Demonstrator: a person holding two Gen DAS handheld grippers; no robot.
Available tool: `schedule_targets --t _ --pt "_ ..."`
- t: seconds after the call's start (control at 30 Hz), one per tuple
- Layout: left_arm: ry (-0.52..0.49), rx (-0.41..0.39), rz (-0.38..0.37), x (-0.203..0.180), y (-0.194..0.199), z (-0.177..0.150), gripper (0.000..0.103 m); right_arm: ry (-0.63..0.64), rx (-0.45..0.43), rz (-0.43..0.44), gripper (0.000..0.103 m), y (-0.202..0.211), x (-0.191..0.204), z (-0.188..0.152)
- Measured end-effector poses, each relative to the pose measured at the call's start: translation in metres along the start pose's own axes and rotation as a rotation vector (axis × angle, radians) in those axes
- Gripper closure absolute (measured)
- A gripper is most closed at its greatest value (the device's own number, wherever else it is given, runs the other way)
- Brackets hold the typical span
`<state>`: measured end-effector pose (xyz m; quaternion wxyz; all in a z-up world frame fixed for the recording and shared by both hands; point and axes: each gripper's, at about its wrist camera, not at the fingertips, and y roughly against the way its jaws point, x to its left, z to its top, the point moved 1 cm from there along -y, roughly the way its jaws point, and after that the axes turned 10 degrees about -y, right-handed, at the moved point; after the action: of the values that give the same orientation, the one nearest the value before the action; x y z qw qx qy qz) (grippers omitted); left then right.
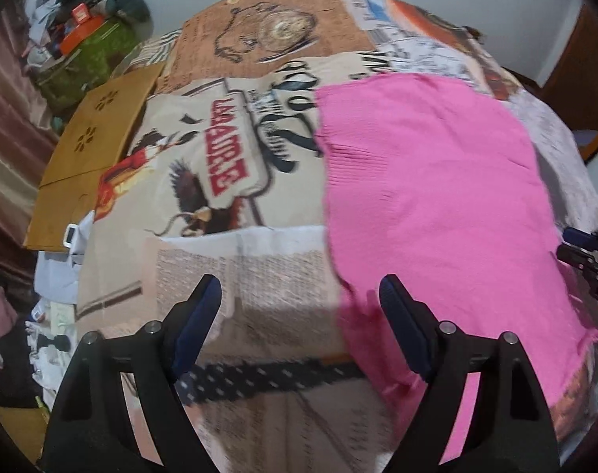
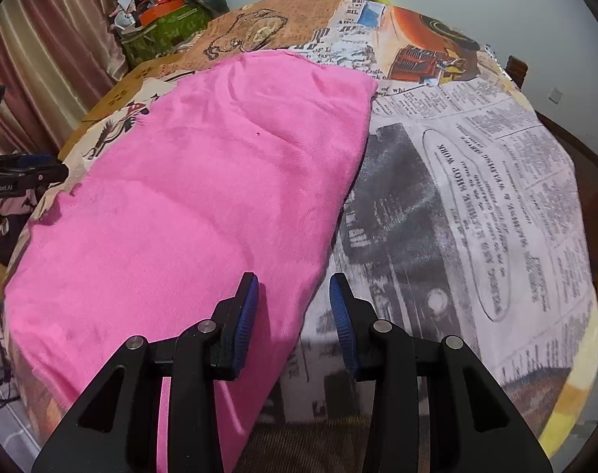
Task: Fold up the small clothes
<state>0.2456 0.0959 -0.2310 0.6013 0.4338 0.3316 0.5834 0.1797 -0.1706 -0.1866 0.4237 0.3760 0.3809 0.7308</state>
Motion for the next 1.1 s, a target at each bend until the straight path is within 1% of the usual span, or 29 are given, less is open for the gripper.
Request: schedule_targets --t 0.13,0.17,0.2,0.27,0.4,0.47,0.5,0.53,0.57,0.6,0.63,0.7,0.73,0.77,0.8,0.9,1.0,1.1 --pt "-0.012 -0.027 -0.049 -0.014 0.014 -0.01 0.02 0.02 -0.025 0.009 0.069 0.023 0.006 -0.01" --pt "-0.01 -0.029 -0.062 -0.016 0.016 -0.014 0.02 0.025 -0.033 0.011 0.067 0.029 0.007 -0.012" --pt "-0.006 -0.026 -0.08 -0.019 0.017 -0.018 0.02 0.028 -0.04 0.011 0.061 0.033 0.009 -0.015" --pt "0.0 -0.009 -0.121 -0.024 0.015 -0.026 0.02 0.038 -0.056 0.013 0.054 0.042 0.013 -0.023" --pt "-0.012 0.028 -0.168 -0.036 0.001 -0.041 0.02 0.056 -0.024 0.027 0.054 0.041 0.019 -0.037" --pt "0.004 0.017 -0.174 -0.038 -0.002 -0.046 0.02 0.058 0.019 0.04 0.054 0.033 0.022 -0.044" --pt "0.014 0.009 -0.19 -0.039 -0.002 -0.048 0.025 0.058 0.05 0.044 0.054 0.027 0.024 -0.048" --pt "0.021 0.004 -0.211 -0.039 -0.002 -0.049 0.03 0.056 0.048 0.04 0.054 0.024 0.025 -0.052" --pt "0.029 -0.003 -0.236 -0.039 -0.001 -0.05 0.038 0.045 0.034 0.039 0.054 0.023 0.024 -0.054" --pt "0.037 -0.011 -0.255 -0.04 0.0 -0.052 0.045 0.029 0.039 0.054 0.056 0.022 0.024 -0.055" --pt "0.038 -0.019 -0.268 -0.042 0.0 -0.053 0.048 0.009 0.045 0.073 0.058 0.021 0.022 -0.054" --pt "0.022 -0.028 -0.275 -0.047 0.003 -0.054 0.062 -0.022 0.058 0.112 0.069 0.019 0.019 -0.053" --pt "0.016 -0.031 -0.281 -0.049 0.004 -0.054 0.067 -0.019 0.059 0.12 0.071 0.018 0.021 -0.054" --pt "0.014 -0.032 -0.292 -0.052 0.005 -0.053 0.075 -0.012 0.058 0.126 0.077 0.017 0.024 -0.054" --pt "0.012 -0.032 -0.294 -0.054 0.006 -0.052 0.082 -0.007 0.058 0.141 0.085 0.016 0.026 -0.055" --pt "0.006 -0.03 -0.295 -0.057 0.007 -0.048 0.091 0.01 0.05 0.144 0.093 0.017 0.033 -0.055" --pt "-0.015 -0.046 -0.268 -0.06 0.011 -0.044 0.094 0.007 0.032 0.149 0.094 0.019 0.034 -0.055" --pt "-0.023 -0.071 -0.248 -0.058 0.018 -0.04 0.095 0.033 -0.003 0.141 0.095 0.028 0.037 -0.055"
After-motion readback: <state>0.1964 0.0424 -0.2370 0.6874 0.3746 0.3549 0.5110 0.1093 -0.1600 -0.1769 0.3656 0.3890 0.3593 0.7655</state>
